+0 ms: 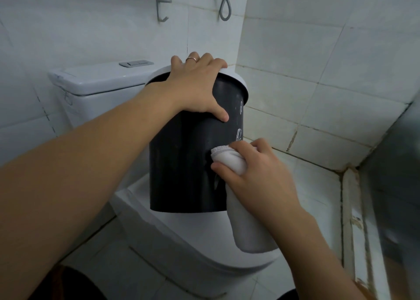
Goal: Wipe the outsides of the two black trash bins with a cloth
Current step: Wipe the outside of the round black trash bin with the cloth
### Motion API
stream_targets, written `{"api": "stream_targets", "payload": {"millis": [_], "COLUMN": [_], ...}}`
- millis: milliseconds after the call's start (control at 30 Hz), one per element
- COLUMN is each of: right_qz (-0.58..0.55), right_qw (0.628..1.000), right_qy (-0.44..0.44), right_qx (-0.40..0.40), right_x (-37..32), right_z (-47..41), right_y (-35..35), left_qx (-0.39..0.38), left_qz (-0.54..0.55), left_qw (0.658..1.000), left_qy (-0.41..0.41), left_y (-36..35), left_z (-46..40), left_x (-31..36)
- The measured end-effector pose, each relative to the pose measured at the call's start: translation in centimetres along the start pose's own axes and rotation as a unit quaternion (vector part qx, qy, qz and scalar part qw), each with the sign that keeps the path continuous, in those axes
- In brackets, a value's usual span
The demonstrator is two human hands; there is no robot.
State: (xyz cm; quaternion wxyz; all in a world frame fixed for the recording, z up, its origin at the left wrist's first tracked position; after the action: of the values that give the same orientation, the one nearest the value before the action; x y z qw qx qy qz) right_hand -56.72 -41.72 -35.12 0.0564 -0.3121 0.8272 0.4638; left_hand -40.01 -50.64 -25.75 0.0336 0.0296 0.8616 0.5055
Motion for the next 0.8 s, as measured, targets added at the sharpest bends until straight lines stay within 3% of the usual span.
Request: {"api": "stream_targets", "payload": {"millis": [200,367,600,800], "right_qz": [0.044,0.071,0.058,0.095], "right_qw": [0.999,0.996,0.998,0.994], "right_qy": [0.029,0.025,0.018,0.059], "right_qx": [0.008,-0.04,0.023,-0.004], "right_x": [-1.0,-0.2,-0.7,-0.7], "right_z": [0.6,2.1,-0.2,2.5], "right_y": [-0.2,-0.1,-0.2,-0.3], "left_qx": [-0.007,-0.008,-0.001,-0.003], "left_qz": [-0.003,-0.003,-0.001,0.002], "left_qw": [1.0,1.0,1.0,1.0], "left_qy": [-0.001,-0.005,-0.004,-0.007], "left_y": [0.1,0.2,0.2,0.3], "left_z": [0.1,0.2,0.4,0.4], "left_x": [-0.4,-0.6,-0.6,-0.8]}}
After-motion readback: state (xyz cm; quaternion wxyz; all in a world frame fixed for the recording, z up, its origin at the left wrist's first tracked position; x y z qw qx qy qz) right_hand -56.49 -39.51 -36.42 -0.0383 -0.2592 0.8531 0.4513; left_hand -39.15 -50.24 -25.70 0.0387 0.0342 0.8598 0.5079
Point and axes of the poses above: each hand's wrist, its own z-axis away from the middle knuckle, its own y-axis out of the back of the hand, x = y × z, the point moved 5 cm from there along -z, towards the middle knuckle, and after that the axes turned 7 degrees about x, right-handed, at the moved point
